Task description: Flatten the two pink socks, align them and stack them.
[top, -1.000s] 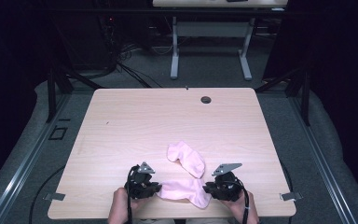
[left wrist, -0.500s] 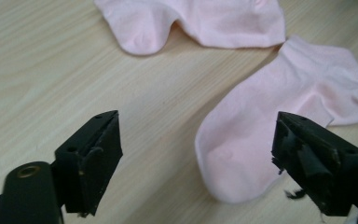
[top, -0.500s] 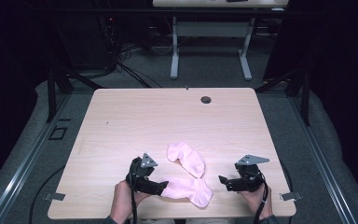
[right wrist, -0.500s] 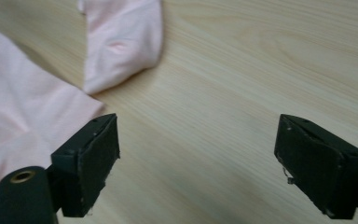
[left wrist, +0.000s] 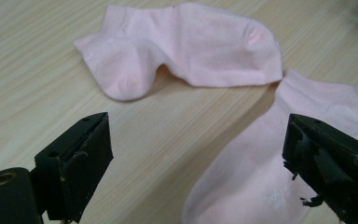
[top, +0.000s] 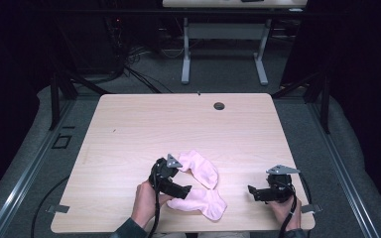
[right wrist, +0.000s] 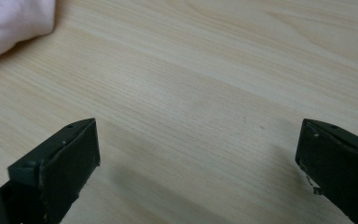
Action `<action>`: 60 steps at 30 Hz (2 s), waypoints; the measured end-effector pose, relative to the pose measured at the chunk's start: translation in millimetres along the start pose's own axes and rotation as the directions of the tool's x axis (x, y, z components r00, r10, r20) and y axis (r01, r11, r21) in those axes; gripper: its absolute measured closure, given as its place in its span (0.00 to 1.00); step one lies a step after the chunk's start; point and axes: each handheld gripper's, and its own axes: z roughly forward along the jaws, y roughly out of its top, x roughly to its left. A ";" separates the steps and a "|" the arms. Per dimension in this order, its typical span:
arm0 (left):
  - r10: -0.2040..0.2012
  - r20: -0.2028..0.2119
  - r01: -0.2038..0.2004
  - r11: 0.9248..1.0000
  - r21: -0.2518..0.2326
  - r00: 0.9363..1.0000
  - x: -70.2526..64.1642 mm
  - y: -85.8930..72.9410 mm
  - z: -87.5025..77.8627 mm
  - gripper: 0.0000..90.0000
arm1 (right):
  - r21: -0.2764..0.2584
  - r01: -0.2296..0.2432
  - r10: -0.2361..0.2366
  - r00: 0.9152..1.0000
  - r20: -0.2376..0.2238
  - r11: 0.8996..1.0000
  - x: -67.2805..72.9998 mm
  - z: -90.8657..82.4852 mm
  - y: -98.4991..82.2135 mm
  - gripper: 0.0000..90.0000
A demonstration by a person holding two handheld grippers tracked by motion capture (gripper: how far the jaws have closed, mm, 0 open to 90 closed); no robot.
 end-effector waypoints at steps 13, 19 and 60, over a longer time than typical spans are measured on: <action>0.041 0.007 -0.041 0.999 0.024 0.999 -21.1 40.8 28.0 0.16 | -0.005 0.036 -0.035 0.998 0.055 0.999 -2.8 4.1 -4.0 0.01; 0.064 0.002 -0.064 0.996 0.058 0.998 -34.2 51.0 45.4 0.24 | -0.022 0.025 -0.023 0.997 0.067 0.999 -2.8 3.5 -5.1 0.04; 0.065 0.078 -0.065 0.998 -0.004 0.995 -28.4 94.7 29.0 0.93 | -0.085 -0.068 0.060 0.994 -0.092 0.994 6.4 -6.9 0.4 0.17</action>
